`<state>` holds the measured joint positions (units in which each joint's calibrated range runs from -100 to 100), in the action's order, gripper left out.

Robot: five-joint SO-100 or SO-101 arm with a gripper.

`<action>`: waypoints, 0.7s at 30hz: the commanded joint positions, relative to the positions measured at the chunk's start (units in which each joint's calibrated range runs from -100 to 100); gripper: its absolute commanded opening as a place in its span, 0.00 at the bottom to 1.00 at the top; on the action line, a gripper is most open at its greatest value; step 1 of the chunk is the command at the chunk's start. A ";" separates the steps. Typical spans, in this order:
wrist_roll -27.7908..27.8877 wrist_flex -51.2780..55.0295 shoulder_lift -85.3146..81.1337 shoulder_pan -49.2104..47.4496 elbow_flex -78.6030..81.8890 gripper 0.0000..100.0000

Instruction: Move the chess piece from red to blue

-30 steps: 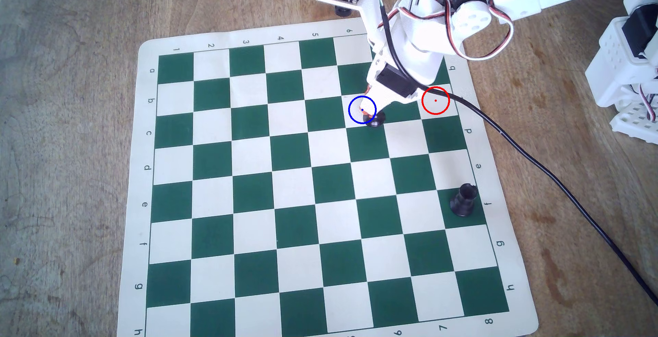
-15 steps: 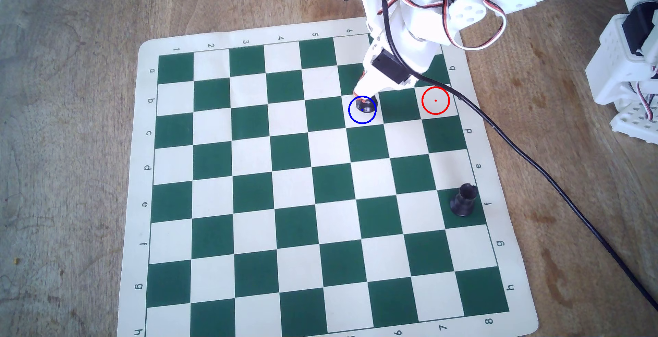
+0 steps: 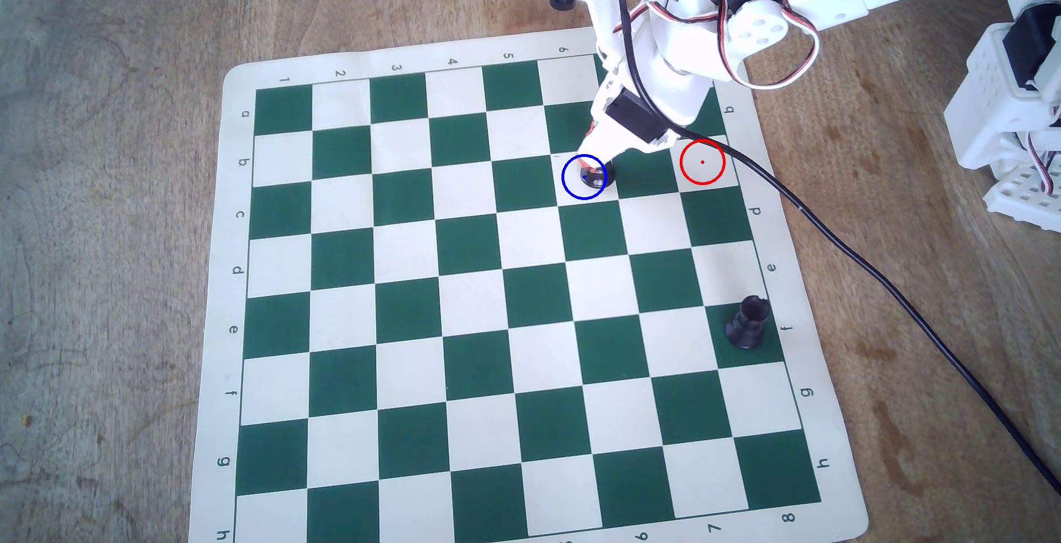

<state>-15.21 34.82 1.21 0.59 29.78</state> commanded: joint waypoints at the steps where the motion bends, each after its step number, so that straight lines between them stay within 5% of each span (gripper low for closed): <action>1: 0.10 -0.75 -3.51 0.00 -0.40 0.01; 16: -0.10 -2.80 -3.34 -0.47 -0.22 0.01; 21: 0.10 -4.27 -3.51 -0.24 1.68 0.19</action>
<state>-15.21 32.19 1.21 0.59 31.41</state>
